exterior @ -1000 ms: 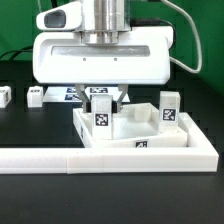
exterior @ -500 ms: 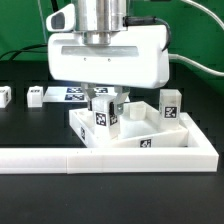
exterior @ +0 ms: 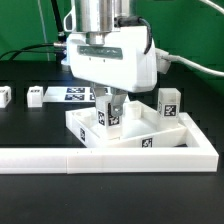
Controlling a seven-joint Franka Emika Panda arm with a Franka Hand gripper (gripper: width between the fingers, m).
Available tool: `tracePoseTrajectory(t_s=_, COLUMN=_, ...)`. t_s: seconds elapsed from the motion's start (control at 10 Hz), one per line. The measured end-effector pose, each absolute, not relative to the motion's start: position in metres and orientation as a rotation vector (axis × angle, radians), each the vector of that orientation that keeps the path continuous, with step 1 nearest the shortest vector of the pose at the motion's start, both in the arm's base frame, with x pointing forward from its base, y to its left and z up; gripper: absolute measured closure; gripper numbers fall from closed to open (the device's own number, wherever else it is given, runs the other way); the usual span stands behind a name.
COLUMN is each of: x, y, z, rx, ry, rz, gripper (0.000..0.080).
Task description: Assemble square table
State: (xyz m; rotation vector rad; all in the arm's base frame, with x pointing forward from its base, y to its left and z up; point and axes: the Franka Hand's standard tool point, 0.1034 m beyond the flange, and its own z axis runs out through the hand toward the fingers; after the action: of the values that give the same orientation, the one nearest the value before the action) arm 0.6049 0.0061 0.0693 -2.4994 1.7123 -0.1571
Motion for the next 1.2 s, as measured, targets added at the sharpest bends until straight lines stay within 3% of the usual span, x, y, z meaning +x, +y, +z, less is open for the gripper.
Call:
tracePoseTrajectory(t_s=0.1, x=0.605, y=0.007, z=0.069, rx=-2.496, ry=1.716, rz=-0.155, gripper=0.0509)
tracePoseTrajectory(t_s=0.3, x=0.604, y=0.010, z=0.069, rx=-2.555, ry=1.632, rz=-0.158, gripper=0.0227)
tracePoseTrajectory(t_s=0.4, x=0.604, y=0.011, z=0.069, rx=-2.599, ry=1.563, rz=-0.162, gripper=0.0227)
tracePoseTrajectory(t_s=0.5, x=0.604, y=0.013, z=0.069, rx=-2.638, ry=1.501, rz=-0.165, gripper=0.0166)
tracePoseTrajectory(t_s=1.2, x=0.604, y=0.017, z=0.069, rx=-3.045, ry=0.441, rz=-0.211, gripper=0.0151)
